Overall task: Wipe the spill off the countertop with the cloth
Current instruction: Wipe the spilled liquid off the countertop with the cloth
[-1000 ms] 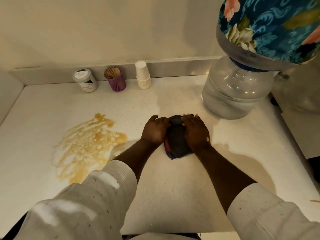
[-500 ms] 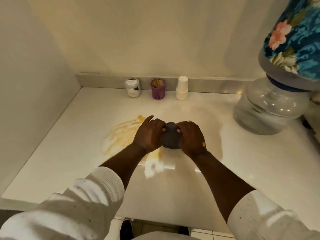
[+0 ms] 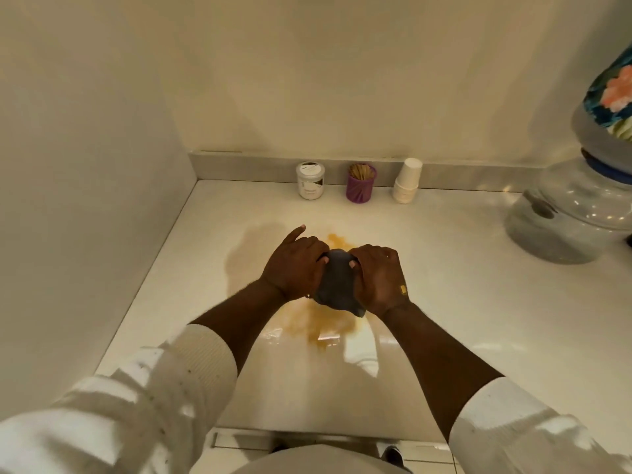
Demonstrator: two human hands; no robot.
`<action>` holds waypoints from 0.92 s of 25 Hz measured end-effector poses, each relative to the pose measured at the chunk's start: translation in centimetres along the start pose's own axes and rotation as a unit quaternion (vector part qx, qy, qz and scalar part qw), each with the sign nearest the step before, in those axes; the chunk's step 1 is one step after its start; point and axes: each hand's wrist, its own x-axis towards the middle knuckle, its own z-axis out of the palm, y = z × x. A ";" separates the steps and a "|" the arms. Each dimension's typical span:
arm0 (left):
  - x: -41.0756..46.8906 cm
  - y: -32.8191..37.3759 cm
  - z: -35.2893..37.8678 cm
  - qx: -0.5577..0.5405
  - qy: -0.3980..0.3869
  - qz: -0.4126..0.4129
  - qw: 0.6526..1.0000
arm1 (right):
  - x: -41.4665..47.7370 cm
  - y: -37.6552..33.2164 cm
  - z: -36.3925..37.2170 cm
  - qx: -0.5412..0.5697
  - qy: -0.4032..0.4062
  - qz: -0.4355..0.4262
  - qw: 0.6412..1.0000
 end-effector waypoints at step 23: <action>4.4 -8.4 10.4 0.035 -0.180 -0.119 0.976 | 5.7 3.8 10.1 -0.012 -0.163 0.120 0.979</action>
